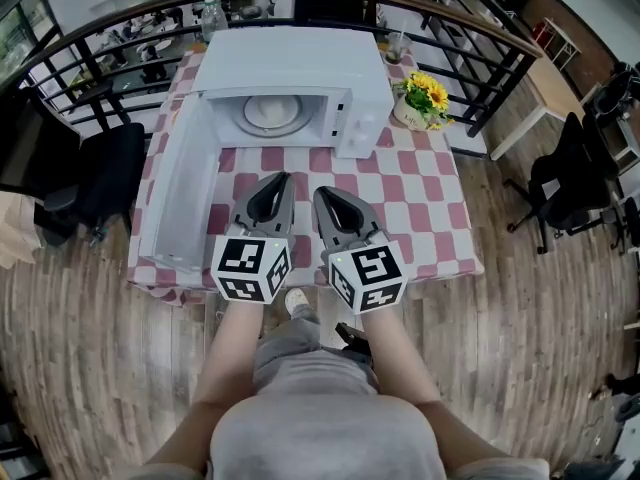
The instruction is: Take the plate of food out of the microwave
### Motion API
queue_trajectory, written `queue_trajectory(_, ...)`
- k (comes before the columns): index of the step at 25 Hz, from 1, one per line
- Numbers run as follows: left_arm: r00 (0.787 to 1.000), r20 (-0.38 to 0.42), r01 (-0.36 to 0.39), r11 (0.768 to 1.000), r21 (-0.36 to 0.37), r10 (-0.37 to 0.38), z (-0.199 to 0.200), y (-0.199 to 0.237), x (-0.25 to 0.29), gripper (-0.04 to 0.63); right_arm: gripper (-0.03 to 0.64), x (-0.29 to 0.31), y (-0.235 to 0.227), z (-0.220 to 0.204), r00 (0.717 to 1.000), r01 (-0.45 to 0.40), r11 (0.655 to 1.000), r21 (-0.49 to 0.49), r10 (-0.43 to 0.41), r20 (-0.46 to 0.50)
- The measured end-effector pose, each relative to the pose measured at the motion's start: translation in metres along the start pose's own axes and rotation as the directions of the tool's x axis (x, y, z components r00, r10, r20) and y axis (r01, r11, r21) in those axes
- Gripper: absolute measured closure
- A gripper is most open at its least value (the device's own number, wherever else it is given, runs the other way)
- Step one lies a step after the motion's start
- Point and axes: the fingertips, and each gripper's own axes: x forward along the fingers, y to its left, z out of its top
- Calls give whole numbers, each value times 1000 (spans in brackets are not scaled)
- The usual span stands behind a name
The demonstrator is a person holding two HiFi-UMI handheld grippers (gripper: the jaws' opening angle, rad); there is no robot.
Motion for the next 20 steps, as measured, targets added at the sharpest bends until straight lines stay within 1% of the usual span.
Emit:
queue_trajectory(2,1000,-9,11,1000,-18,-12,-2,3,13,583,589,10,-9,1,1000,-10,1000,-1,10,-5)
queue_trajectory(3,1000,-16,14,1000,-27,-14,-3,5,20,564,589,16,-13,1,1000,-15,1000,-1,15,-5)
queue_trajectory(7,999,-38,1,999,-46,-2,-8,19,44,536,589,39,-27,2,999,-35,999,0,35,-4)
queue_trajectory(9,999,-51,7,998,-59,-10,-11,24,55,517,589,48,-34,2,999,-37,999,3,37,-8)
queue_trajectory(10,998,-59,16,998,-68,-20,-13,26,61,503,589,52,-38,1,999,-36,999,6,36,-10)
queue_trajectory(12,996,-79,32,996,-87,-38,-18,29,72,456,589,59,-47,-1,999,-32,999,16,32,-13)
queue_trajectory(14,995,-92,31,994,-107,-41,-23,35,83,428,589,68,-54,-4,999,-33,999,19,33,-20)
queue_trajectory(16,996,-90,8,987,-158,-22,-29,46,92,423,589,78,-60,-9,999,-35,999,21,36,-30)
queue_trajectory(18,996,-85,-31,971,-237,11,-35,60,99,372,589,88,-66,-13,999,-39,999,30,40,-36)
queue_trajectory(20,995,-87,-63,953,-296,38,-41,73,106,357,589,98,-70,-16,998,-47,998,38,48,-38)
